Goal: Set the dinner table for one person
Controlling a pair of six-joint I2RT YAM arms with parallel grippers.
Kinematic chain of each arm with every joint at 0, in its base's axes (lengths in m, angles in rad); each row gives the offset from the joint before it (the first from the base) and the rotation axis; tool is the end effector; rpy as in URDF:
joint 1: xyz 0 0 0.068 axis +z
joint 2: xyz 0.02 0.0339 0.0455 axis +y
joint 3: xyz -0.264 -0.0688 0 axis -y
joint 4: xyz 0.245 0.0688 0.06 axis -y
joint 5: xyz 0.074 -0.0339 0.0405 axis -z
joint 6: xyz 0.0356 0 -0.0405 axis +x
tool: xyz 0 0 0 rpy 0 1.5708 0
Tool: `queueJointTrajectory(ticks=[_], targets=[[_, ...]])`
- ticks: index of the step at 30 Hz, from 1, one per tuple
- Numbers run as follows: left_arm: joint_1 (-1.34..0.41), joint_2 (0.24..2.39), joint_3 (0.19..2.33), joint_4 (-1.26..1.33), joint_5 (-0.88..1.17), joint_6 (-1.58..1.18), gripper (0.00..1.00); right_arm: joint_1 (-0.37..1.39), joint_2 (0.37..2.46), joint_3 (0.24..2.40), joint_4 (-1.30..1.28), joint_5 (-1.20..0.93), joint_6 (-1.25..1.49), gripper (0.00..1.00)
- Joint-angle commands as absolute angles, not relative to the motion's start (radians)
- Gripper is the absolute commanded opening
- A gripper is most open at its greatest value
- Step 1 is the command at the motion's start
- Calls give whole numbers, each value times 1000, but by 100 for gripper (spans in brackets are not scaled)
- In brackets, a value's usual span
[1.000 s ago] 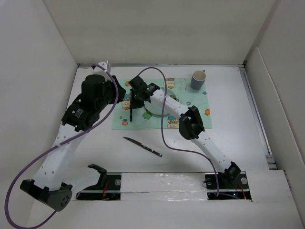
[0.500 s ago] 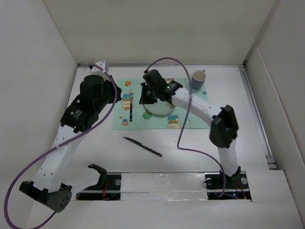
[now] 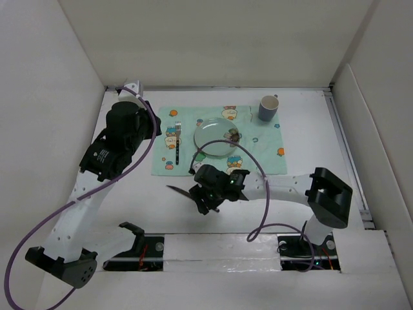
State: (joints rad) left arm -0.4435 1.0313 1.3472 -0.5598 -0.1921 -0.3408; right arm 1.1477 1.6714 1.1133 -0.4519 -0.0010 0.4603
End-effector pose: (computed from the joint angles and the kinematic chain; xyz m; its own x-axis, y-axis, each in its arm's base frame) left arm 0.1875 -0.0815 0.4468 -0.2904 -0.2253 -0.9300 0.1664 0.9452 -0.2809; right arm 0.1414 0.3141 0.2045 -0.7167 -0.5096 -0.4761 -0.6627 0.7104 0.2370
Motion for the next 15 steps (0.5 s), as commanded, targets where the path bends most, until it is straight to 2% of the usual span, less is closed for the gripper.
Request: queueJointTrajectory(ticks=[1, 12, 13, 14, 15], targets=[[-448, 1019, 1399, -540, -181, -365, 14, 1149, 1704, 1149, -388, 77, 370, 64], [-448, 989, 1332, -511, -161, -431, 15, 1158, 1844, 1199, -354, 120, 295, 61], [-448, 988, 1325, -509, -161, -434, 15, 1158, 1868, 1218, -356, 121, 288, 56], [-448, 988, 1322, -508, -163, -433, 15, 1158, 1877, 1218, -354, 117, 288, 56], [-448, 989, 1321, -508, -166, -433, 15, 1167, 1888, 1224, -353, 112, 282, 45]])
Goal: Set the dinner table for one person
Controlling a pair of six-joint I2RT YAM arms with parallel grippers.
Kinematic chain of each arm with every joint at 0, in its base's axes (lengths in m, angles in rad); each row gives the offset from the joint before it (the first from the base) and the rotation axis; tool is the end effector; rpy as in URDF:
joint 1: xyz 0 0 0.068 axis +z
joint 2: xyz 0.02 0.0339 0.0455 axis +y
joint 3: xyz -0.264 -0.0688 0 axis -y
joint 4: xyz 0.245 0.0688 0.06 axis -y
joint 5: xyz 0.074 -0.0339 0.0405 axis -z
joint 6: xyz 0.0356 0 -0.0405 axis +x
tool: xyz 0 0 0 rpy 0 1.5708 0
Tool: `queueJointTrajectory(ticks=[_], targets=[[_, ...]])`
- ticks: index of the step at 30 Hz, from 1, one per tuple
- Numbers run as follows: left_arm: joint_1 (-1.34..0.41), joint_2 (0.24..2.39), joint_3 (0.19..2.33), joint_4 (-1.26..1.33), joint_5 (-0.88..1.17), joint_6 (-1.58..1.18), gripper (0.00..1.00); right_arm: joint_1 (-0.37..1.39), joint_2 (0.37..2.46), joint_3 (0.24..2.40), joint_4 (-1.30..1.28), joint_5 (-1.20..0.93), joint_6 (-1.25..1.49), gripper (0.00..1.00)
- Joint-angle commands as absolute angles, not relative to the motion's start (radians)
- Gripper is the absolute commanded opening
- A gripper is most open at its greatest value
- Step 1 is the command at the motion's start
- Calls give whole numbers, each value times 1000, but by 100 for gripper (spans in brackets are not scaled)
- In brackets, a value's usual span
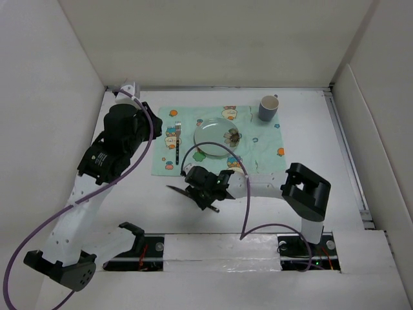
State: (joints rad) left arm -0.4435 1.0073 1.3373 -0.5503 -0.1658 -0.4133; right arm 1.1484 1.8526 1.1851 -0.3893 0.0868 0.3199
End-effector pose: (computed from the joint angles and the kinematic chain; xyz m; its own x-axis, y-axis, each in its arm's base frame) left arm 0.1812 -0.0796 0.4490 -0.2923 -0.2997 -0.9082 0.1751 0.9168 -0.3589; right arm 0.1573 0.3424 0.1672 -0.6191 -0.6133 -0.4905 -0.7337 0.6744 0.0830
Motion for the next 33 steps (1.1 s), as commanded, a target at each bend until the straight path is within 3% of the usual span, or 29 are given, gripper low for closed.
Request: queueJointTrajectory(ticks=[1, 6, 12, 19, 23, 33], targets=[[-448, 986, 1321, -509, -167, -434, 15, 1167, 1896, 1233, -354, 106, 282, 39], [-448, 977, 1325, -522, -199, -425, 15, 1199, 1879, 1220, -373, 98, 291, 0], [-448, 986, 1353, -526, -239, -400, 16, 1184, 1700, 1276, -466, 86, 293, 0], [-448, 1054, 1352, -457, -195, -387, 18, 846, 1529, 1342, -480, 113, 368, 0], [-448, 1092, 1336, -416, -164, -380, 18, 614, 1590, 1370, -480, 140, 390, 0], [-448, 1132, 1324, -371, -163, -351, 19, 387, 1862, 1525, -541, 66, 367, 0]])
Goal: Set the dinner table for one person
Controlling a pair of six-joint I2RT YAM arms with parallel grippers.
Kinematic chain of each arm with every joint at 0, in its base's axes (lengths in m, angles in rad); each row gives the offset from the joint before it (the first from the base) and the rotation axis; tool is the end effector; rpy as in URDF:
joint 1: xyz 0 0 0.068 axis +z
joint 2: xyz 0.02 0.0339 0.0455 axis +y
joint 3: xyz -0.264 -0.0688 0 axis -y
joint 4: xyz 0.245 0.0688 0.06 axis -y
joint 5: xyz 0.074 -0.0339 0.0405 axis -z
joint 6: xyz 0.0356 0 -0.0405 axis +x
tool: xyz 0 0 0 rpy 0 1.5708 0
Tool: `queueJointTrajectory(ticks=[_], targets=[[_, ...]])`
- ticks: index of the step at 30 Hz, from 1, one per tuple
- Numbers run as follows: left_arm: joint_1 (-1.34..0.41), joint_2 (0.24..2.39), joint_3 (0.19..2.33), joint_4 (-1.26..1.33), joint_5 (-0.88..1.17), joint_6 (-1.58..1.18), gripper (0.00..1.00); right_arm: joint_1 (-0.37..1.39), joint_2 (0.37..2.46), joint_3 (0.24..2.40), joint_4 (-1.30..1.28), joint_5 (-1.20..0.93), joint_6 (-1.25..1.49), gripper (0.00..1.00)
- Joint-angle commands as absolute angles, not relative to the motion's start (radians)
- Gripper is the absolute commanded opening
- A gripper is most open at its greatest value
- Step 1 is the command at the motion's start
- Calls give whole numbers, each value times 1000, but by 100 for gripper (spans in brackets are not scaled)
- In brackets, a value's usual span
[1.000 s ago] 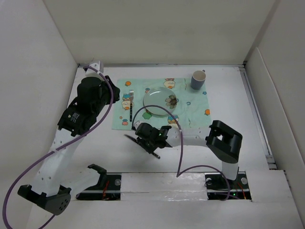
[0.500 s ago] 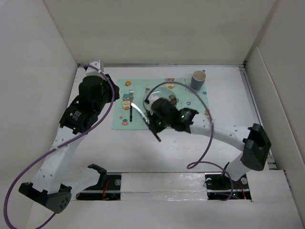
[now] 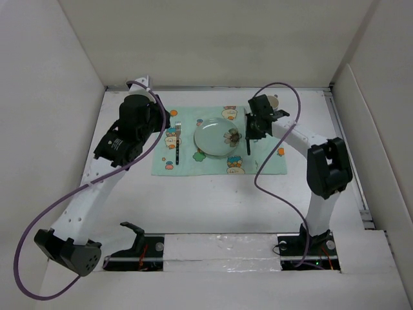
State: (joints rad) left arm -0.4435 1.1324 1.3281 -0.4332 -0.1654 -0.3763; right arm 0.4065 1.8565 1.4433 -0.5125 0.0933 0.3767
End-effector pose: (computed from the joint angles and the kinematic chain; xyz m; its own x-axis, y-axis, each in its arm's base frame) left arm 0.2217 -0.0988 0.4334 -0.3001 -0.2587 -0.9182 0.1811 0.9296 -0.3211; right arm 0.3767 0.1585 0.2359 -0.8084 0.0508 -0.5865 -0.0483 0.9872 0.1520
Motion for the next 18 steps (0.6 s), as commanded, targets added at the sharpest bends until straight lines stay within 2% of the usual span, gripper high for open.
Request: queueJointTrajectory(ticks=[1, 18], targets=[[-448, 1131, 1318, -368, -164, -350, 19, 368, 1888, 1534, -555, 67, 367, 0], [-448, 1178, 1284, -319, -149, -351, 19, 325, 1996, 1502, -584, 90, 368, 0]])
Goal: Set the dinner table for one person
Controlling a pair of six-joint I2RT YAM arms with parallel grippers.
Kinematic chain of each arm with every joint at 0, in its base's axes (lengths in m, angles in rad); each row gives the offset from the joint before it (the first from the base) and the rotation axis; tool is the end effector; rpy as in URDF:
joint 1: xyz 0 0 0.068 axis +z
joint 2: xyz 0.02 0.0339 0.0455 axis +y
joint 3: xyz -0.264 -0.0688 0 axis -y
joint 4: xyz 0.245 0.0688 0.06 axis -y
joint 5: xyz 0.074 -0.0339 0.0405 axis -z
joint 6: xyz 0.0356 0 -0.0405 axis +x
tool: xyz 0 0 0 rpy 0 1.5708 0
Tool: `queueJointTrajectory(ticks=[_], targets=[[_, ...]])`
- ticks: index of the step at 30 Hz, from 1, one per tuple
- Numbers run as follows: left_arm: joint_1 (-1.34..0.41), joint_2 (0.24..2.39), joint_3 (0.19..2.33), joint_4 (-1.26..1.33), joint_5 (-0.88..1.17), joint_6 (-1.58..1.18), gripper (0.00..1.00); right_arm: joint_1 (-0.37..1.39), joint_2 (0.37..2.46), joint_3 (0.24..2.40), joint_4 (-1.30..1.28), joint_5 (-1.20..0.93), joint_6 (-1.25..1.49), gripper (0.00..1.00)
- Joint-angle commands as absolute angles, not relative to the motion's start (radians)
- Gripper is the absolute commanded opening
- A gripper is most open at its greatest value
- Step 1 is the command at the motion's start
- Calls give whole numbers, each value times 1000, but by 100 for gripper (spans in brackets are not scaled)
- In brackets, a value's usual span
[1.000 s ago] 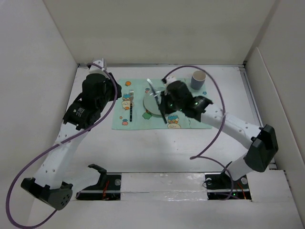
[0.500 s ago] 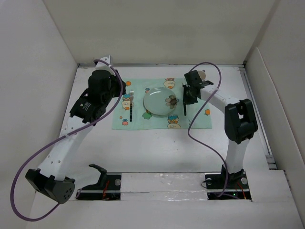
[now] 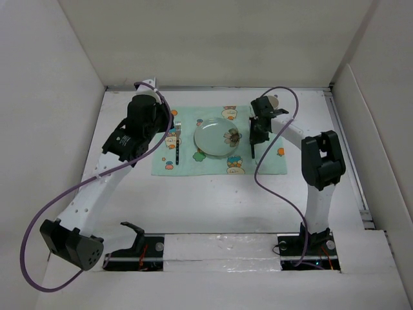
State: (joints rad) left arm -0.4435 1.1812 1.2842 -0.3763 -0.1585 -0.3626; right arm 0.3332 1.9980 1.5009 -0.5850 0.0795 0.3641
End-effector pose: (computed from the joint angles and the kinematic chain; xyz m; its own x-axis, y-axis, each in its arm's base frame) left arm 0.2394 -0.1075 0.4131 -0.3296 -0.2312 -0.9154 0.1813 0.9360 -0.3017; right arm 0.4023 0.1362 0.1930 -0.8832 0.0699 -0.4637 0.0254 0.9945 0.1017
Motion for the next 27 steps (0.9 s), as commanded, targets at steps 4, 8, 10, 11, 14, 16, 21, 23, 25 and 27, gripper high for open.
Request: queueJointTrajectory(ticks=[4, 8, 10, 11, 14, 16, 21, 23, 25, 27], targets=[[-448, 1193, 1290, -318, -143, -351, 20, 325, 2006, 1505, -586, 94, 368, 1], [-448, 1197, 1289, -318, -143, -353, 23, 325, 2013, 1514, -606, 112, 367, 9], [-448, 1197, 1284, -318, -143, -356, 25, 325, 2013, 1511, -609, 112, 370, 17], [-448, 1195, 1284, -319, -143, -356, 25, 325, 2011, 1509, -606, 109, 371, 20], [-448, 1193, 1276, -318, -140, -356, 28, 325, 2006, 1512, -614, 107, 376, 24], [-448, 1193, 1278, -319, -141, -356, 29, 325, 1993, 1514, -620, 106, 376, 28], [-448, 1200, 1302, -321, -152, -342, 35, 325, 1907, 1513, -632, 65, 377, 40], [-448, 1207, 1315, -327, -156, -338, 35, 325, 1884, 1519, -647, 52, 380, 48], [-448, 1210, 1339, -337, -156, -333, 36, 325, 1838, 1545, -692, 63, 385, 49], [-448, 1210, 1364, -342, -150, -333, 37, 336, 1759, 1563, -721, 72, 380, 50]])
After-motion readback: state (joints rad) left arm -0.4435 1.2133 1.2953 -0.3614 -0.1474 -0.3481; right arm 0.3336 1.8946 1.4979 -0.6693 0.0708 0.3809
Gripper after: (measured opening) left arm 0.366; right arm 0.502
